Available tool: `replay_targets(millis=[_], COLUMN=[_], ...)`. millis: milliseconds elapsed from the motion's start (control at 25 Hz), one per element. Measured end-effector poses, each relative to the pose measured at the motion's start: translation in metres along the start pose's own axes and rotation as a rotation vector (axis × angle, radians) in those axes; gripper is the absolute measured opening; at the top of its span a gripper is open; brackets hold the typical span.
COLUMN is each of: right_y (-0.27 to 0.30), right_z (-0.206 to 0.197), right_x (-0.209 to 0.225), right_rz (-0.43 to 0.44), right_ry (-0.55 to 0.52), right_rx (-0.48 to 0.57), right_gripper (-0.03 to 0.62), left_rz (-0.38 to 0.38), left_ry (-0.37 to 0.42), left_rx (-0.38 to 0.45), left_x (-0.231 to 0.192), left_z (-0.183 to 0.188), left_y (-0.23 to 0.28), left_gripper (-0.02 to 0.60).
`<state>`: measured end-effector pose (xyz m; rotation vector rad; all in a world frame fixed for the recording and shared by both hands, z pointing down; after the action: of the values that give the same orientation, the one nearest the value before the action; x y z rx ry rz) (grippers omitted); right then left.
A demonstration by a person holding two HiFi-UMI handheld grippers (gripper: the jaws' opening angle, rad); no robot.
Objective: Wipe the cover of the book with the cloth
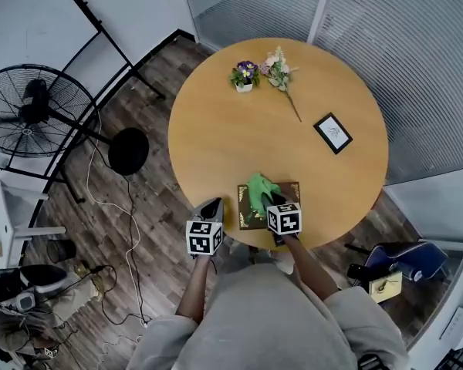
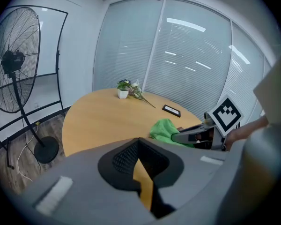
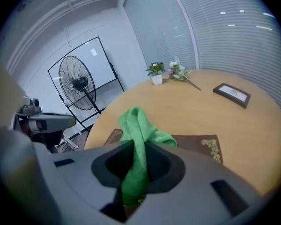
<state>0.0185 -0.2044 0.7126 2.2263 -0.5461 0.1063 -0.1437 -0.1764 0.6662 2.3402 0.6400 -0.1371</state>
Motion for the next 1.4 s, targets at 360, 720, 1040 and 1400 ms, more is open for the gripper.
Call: replay_targets(millis=[360,720,1040,1400], right_y=[-0.014,-0.026,-0.037,-0.051], right_z=[-0.002,-0.008,-0.011,-0.015], right_x=[0.032,0.062,0.084,0.108], right_rz=[-0.051,-0.095,-0.134,-0.184], right_ry=[0.041,0.083,0.104,0.127], right_rx=[0.005,0.017,0.021,0.028], right_gripper=[0.072,0.072,0.072,0.072], left_rz=[-0.042,-0.071,-0.091,-0.107], left_ry=[0.023,0.045,0.058,0.072], left_rx=[-0.009,-0.016,-0.012,-0.013], left_x=[0.017,0.032,0.041,0.048], left_z=[0.009,0.014,0.02,0.022], left_y=[0.017,0.031,0.039,0.042], left_gripper=[0.008,0.008,0.008,0.008])
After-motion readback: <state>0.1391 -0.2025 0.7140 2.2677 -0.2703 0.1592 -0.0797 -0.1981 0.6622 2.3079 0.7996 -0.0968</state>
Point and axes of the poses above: the fingertips, and each gripper's own axes: y forward along the fingers, x to its right, z out of its top, the point moved 2 cm from there along -y, backward along the fingers, and after that the axes turned 4 degrees about -z, right-handed, at the moved point
